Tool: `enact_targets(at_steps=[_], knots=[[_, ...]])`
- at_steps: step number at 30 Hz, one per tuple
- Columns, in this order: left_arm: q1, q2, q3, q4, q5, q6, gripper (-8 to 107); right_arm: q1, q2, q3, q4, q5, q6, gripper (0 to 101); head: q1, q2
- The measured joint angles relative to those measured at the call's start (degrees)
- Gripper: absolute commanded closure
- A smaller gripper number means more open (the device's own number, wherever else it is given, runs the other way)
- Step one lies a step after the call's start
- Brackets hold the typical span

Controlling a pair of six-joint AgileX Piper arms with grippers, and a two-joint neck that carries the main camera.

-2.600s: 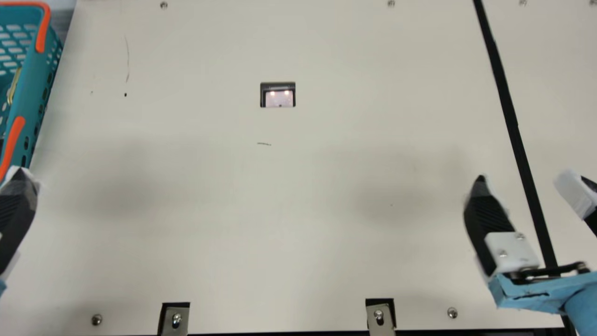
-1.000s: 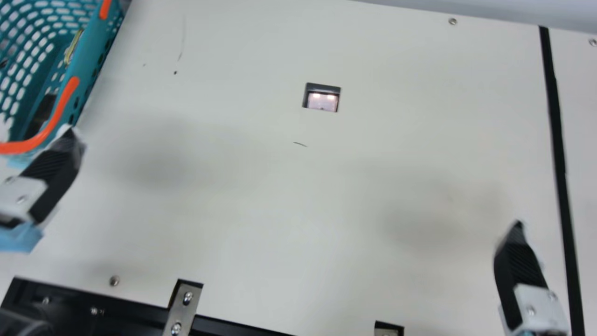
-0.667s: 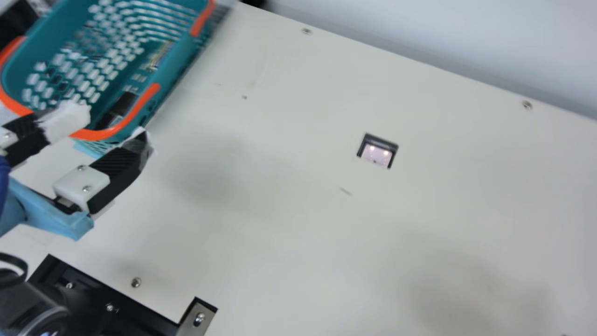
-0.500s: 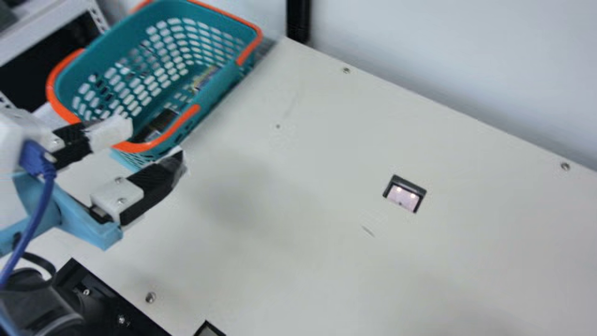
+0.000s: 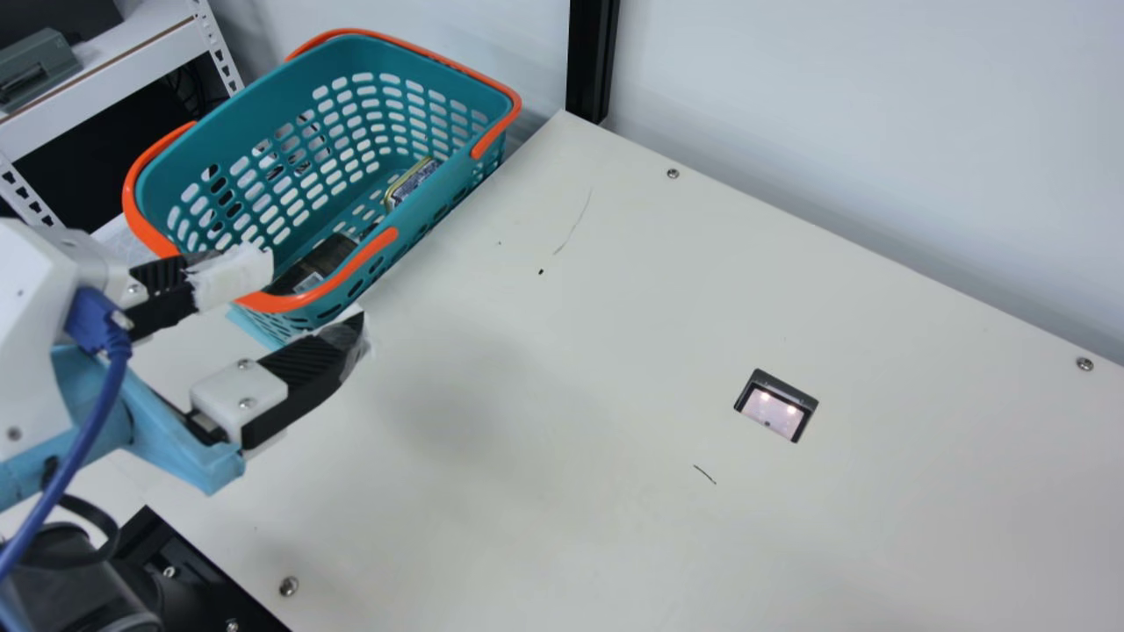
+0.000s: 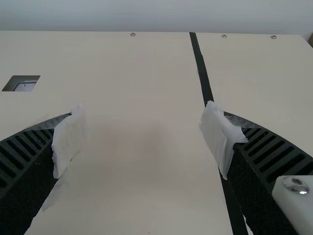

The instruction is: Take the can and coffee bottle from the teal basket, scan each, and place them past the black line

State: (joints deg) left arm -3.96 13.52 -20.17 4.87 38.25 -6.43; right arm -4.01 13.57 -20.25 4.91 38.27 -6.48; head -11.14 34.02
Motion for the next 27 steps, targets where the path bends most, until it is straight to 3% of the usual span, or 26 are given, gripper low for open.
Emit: enact_targets(at_steps=[7,12,20,27], knots=[[0.78,0.43,-0.23,-0.12,0.28,-0.35,9,0.00,0.00,0.00,0.00,0.00,0.00,0,0.00,0.00],[4.01,4.07,-3.15,0.42,0.07,-2.78,9,0.00,0.00,0.00,0.00,0.00,0.00,0,0.00,0.00],[7.48,15.88,-12.79,5.29,-1.07,-9.36,9,0.00,0.00,0.00,0.00,0.00,0.00,0,0.00,0.00],[10.80,30.68,-24.55,11.77,-3.99,-10.25,9,0.00,0.00,0.00,0.00,0.00,0.00,0,0.00,0.00]])
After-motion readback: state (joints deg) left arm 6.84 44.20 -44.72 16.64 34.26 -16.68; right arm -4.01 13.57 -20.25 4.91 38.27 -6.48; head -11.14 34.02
